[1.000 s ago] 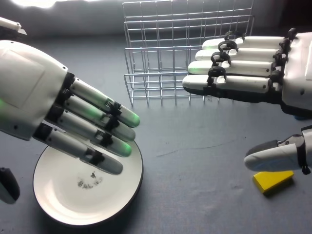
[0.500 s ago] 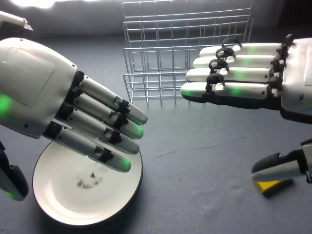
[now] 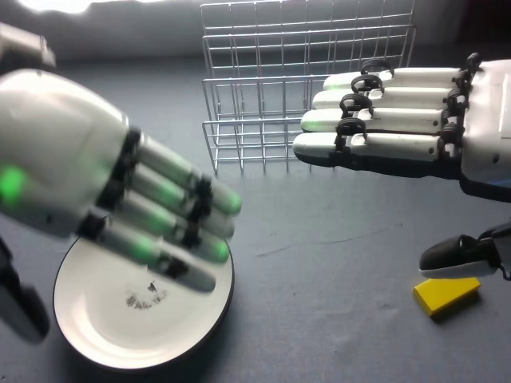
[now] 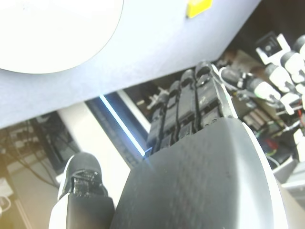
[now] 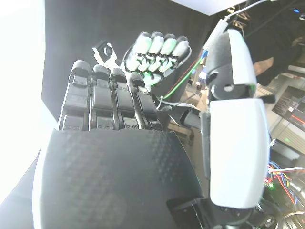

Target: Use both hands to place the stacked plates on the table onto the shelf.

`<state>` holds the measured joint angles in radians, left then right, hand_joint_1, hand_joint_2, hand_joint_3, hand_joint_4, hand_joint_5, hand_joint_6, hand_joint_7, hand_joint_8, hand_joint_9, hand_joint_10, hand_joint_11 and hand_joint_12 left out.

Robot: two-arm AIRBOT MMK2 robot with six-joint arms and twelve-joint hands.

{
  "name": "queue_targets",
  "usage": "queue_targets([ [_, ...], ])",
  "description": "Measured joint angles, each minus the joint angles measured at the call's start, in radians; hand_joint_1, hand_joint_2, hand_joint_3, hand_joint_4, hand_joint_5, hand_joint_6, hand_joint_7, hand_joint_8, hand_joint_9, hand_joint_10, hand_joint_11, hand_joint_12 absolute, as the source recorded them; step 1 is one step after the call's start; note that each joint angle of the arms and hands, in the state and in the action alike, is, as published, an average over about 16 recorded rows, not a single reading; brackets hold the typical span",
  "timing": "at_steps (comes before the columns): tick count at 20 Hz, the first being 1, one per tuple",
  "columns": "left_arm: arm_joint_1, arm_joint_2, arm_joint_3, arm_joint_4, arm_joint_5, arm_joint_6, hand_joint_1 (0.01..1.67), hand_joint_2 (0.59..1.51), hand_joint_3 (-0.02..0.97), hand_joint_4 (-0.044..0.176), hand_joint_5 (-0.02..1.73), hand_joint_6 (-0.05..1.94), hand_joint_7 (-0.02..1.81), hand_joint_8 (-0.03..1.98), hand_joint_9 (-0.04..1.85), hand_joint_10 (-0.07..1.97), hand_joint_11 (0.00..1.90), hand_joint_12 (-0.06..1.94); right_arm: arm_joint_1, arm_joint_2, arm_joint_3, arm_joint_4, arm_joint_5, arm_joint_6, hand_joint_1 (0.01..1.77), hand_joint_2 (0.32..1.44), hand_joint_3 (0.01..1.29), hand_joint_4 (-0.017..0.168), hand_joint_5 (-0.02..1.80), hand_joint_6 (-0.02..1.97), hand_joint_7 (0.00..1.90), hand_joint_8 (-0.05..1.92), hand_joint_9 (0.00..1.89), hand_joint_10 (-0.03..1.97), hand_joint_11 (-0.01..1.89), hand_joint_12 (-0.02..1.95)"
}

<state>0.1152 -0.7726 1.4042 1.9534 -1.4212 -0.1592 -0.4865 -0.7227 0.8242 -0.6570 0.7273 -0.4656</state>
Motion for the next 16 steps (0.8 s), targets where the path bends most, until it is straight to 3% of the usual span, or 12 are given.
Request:
queue_targets([
  [11,0.265,0.042,0.012,-0.208,0.129,0.094,0.02,1.156,0.009,0.001,0.02,0.00,0.02,0.00,0.02,0.01,0.02,-0.01,-0.009,-0.013,0.000,-0.004,-0.008,-0.015,1.01,0.99,0.02,0.000,0.02,0.02,0.02,-0.02,0.01,0.00,0.02,0.00],
  [16,0.346,0.051,0.025,-0.285,0.177,0.132,0.02,1.157,0.010,0.001,0.02,0.00,0.02,0.00,0.02,0.01,0.02,-0.01,-0.019,-0.022,0.001,-0.004,-0.016,-0.031,1.03,0.98,0.02,0.001,0.02,0.02,0.02,-0.02,0.01,0.00,0.02,0.01],
])
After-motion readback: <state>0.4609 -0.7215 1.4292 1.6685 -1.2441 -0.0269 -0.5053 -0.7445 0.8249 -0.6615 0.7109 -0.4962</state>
